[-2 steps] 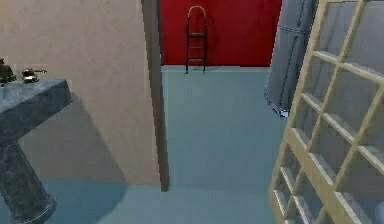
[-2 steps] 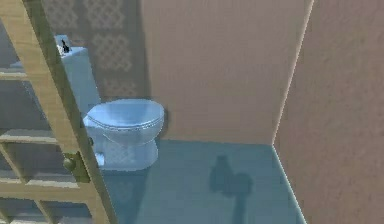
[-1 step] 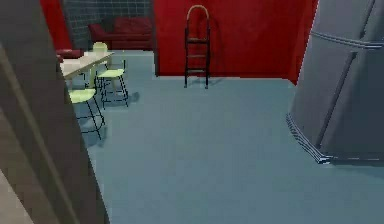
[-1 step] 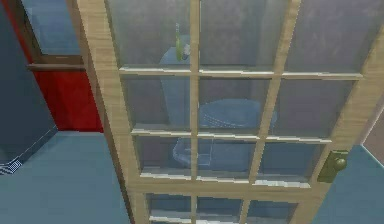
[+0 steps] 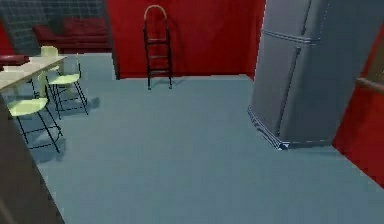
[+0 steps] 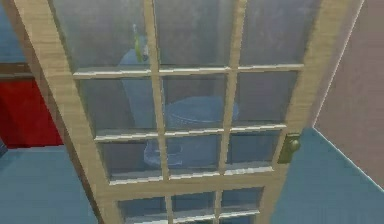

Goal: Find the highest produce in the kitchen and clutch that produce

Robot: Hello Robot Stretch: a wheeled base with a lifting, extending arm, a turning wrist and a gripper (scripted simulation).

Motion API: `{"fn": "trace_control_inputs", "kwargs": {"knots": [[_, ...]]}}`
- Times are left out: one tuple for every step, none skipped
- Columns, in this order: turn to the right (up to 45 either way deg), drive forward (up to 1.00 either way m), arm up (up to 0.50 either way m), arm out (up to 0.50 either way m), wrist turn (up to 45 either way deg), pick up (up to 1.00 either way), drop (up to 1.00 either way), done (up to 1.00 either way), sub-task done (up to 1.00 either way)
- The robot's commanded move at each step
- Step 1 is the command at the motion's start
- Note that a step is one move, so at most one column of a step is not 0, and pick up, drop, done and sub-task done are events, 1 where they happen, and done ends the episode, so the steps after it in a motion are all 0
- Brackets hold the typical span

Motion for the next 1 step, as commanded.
{"fn": "trace_control_inputs", "kwargs": {"knots": [[0.0, 0.2, 0.0, 0.0, 0.0, 0.0, 0.0, 0.0, 0.0]]}}
